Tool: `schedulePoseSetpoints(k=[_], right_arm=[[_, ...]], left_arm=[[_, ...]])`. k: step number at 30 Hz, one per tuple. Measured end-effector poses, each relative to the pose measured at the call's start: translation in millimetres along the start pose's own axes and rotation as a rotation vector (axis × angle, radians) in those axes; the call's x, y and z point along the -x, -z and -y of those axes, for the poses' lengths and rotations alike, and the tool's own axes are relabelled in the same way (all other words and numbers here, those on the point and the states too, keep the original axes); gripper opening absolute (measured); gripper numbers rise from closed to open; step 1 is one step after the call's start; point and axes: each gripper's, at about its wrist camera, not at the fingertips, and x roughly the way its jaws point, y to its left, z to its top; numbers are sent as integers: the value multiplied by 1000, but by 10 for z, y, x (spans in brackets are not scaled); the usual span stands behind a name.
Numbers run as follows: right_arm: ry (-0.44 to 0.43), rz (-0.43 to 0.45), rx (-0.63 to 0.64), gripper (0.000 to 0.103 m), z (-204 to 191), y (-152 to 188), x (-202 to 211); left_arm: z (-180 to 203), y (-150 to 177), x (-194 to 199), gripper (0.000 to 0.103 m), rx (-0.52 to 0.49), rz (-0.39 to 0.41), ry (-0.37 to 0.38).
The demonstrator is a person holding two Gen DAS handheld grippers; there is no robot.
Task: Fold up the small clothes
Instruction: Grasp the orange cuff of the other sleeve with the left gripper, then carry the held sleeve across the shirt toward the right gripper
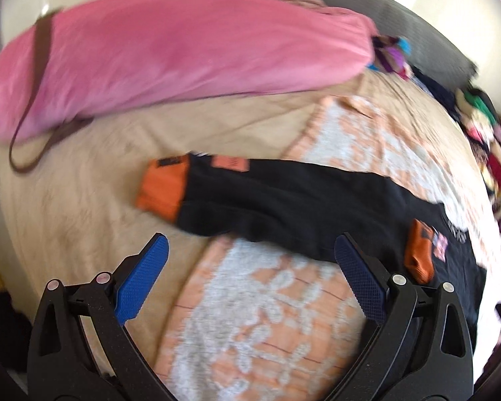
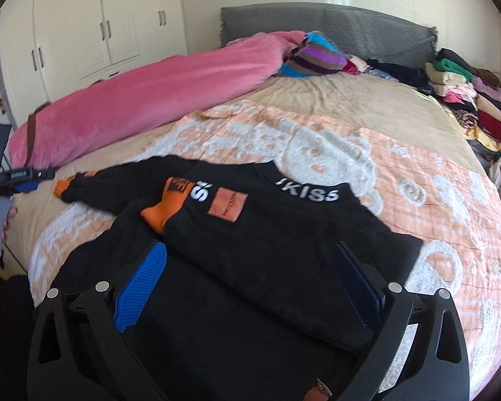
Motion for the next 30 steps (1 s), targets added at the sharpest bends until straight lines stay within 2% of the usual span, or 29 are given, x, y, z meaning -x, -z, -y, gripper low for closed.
schedulePoseSetpoints(k=[6,9,14,15,17,19,20,21,22,24,27,30], right_arm=[[-122,-74,74,98,-294,138,-240],[-138,-104,113,98,-417,224,-312],[-134,-131,108,98,-442,307,-364],[-132,-132,101,98,-430,309,-366],[-121,-130,87,98,-385,312,-353],[-113,-125,77,98,-333,311,-333],[-109,-121,69,98,-303,309,-317],[-108,-119,62,98,-276,308,-309],[-109,-115,53,98,-241,308,-295],[-114,-109,34,98,-169,316,-275],[-114,-108,1,98,-44,335,-273],[-100,-103,-47,98,113,334,-247]], left_arm=[[-504,-15,-197,93,155,-25,-19],[-692,-25,-316,93,232,-32,-18],[-880,-74,-507,93,375,-25,49],[-891,-98,-545,90,395,-17,62],[-897,-152,-636,76,426,-12,81],[-908,-202,-779,60,463,-25,77],[-904,-206,-834,56,472,-31,69],[-897,-212,-881,40,478,-30,66],[-873,-221,-915,12,477,-29,68],[-792,-237,-914,10,456,-35,80],[-602,-287,-733,9,379,3,115],[-239,-343,-408,9,290,53,197]])
